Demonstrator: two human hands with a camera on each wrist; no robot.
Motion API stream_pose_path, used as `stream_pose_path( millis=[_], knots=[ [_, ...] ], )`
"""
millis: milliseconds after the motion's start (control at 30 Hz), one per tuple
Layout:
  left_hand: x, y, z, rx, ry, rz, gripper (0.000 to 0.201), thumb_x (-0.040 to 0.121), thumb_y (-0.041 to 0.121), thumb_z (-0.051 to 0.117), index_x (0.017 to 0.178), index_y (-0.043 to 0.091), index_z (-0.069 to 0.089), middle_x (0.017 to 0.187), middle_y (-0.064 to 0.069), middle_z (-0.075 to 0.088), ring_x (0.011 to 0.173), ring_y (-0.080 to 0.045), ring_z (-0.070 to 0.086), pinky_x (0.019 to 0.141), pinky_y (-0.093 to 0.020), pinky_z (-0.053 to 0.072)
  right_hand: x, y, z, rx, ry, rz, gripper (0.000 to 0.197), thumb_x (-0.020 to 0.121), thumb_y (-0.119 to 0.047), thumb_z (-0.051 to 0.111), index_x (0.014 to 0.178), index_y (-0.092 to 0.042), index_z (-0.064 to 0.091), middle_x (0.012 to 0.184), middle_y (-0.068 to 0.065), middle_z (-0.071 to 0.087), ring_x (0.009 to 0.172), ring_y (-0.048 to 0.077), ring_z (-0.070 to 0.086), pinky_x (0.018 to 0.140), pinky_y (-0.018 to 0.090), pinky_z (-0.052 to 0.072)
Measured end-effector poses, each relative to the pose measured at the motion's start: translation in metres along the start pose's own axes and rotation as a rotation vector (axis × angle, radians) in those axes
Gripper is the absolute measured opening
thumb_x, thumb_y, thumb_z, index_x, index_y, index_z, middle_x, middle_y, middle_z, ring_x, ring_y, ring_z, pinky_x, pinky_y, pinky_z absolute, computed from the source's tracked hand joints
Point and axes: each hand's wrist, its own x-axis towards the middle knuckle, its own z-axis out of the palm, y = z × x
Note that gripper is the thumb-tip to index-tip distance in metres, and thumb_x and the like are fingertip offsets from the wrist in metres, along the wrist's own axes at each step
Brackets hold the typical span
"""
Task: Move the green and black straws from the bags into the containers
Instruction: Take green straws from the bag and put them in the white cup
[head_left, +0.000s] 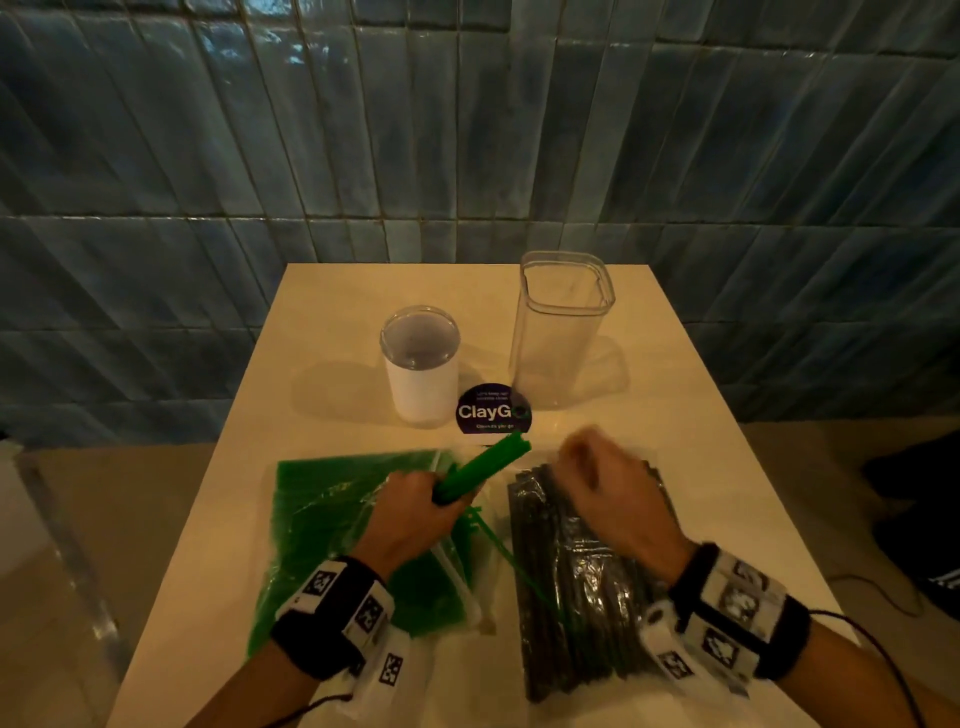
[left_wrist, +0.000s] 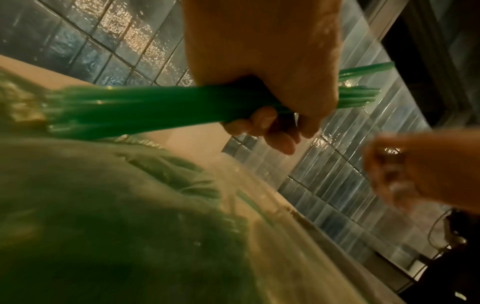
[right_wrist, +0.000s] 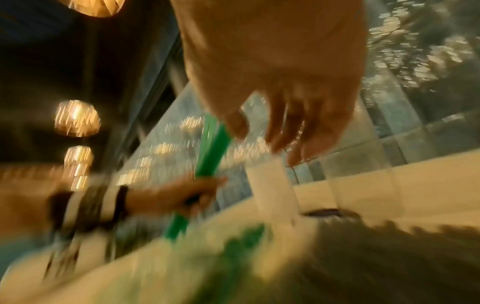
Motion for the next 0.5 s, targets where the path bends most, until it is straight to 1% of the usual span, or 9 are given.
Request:
stream_pose_path(
  millis=[67,100,133,200,300,367,400,467,500],
  knots=[
    [-0.006,-0.004,0.001,0.066,-0.053,-0.016,0.029,0.088,0.042,0.058,0.064,0.027,0.051,0.056,0.009,0.052,0.041,0.0,0.048,0.047,-0.008,0.039,-0.02,0.033,0.017,-0.412,-0.425,0.033,0.039,0.081,-0.063,0.054,0.098,-0.028,0.048,0.095,-0.012,0.054,0.082,0.006,0.053,0.062,0.016,0.04],
    [-0.009,-0.004,0.001,0.101,-0.08,-0.007,0.027,0.088,0.042,0.057,0.067,0.027,0.053,0.057,0.011,0.051,0.042,0.002,0.049,0.047,-0.007,0.039,-0.031,0.041,0.026,-0.51,-0.543,0.011,0.046,0.077,-0.066,0.056,0.1,-0.027,0.049,0.101,-0.01,0.054,0.084,0.006,0.052,0.066,0.018,0.041],
    [-0.011,-0.003,0.001,0.13,-0.101,0.008,0.023,0.089,0.043,0.057,0.073,0.026,0.057,0.058,0.012,0.05,0.042,0.002,0.048,0.046,-0.006,0.038,-0.041,0.045,0.034,-0.564,-0.593,-0.013,0.049,0.077,-0.066,0.057,0.103,-0.025,0.049,0.106,-0.008,0.052,0.086,0.008,0.05,0.07,0.02,0.043],
    [-0.015,-0.002,0.001,0.192,-0.129,0.03,0.025,0.088,0.045,0.056,0.088,0.022,0.065,0.06,0.012,0.049,0.045,0.001,0.045,0.045,-0.006,0.036,-0.052,0.049,0.046,-0.581,-0.58,-0.048,0.043,0.083,-0.057,0.054,0.106,-0.021,0.049,0.112,-0.005,0.05,0.091,0.011,0.051,0.078,0.025,0.046],
    [-0.018,-0.003,0.001,0.236,-0.129,0.086,0.026,0.088,0.043,0.058,0.096,0.02,0.067,0.067,0.014,0.053,0.056,0.002,0.048,0.057,-0.009,0.042,-0.051,0.042,0.046,-0.541,-0.538,-0.039,0.018,0.092,-0.037,0.046,0.095,-0.021,0.052,0.099,-0.002,0.052,0.094,0.019,0.059,0.078,0.029,0.048],
    [-0.02,-0.003,0.002,0.261,-0.072,0.198,0.022,0.085,0.033,0.065,0.102,0.018,0.068,0.085,0.009,0.063,0.071,-0.003,0.057,0.074,-0.022,0.052,-0.047,0.037,0.04,-0.553,-0.545,-0.035,0.021,0.096,-0.033,0.041,0.1,-0.016,0.054,0.098,0.004,0.06,0.093,0.021,0.062,0.075,0.027,0.045],
    [-0.021,-0.004,0.003,0.291,-0.028,0.3,0.026,0.081,0.027,0.07,0.105,0.02,0.068,0.098,0.005,0.066,0.08,-0.006,0.062,0.079,-0.028,0.055,-0.043,0.033,0.035,-0.558,-0.543,-0.038,0.025,0.098,-0.033,0.04,0.105,-0.015,0.055,0.101,0.005,0.062,0.092,0.021,0.062,0.074,0.026,0.045],
    [-0.022,-0.007,0.007,0.372,0.006,0.461,0.044,0.068,0.02,0.08,0.11,0.024,0.067,0.12,0.001,0.063,0.091,-0.015,0.066,0.079,-0.035,0.057,-0.037,0.022,0.022,-0.506,-0.509,-0.061,0.025,0.099,-0.032,0.041,0.111,-0.016,0.055,0.096,0.003,0.063,0.083,0.016,0.062,0.071,0.021,0.046],
    [-0.022,-0.006,0.008,0.41,0.016,0.518,0.052,0.063,0.02,0.082,0.112,0.025,0.066,0.124,0.0,0.061,0.096,-0.02,0.066,0.077,-0.036,0.057,-0.033,0.015,0.015,-0.461,-0.49,-0.081,0.022,0.098,-0.029,0.043,0.113,-0.018,0.055,0.094,-0.001,0.062,0.079,0.011,0.06,0.07,0.019,0.047]
  ],
)
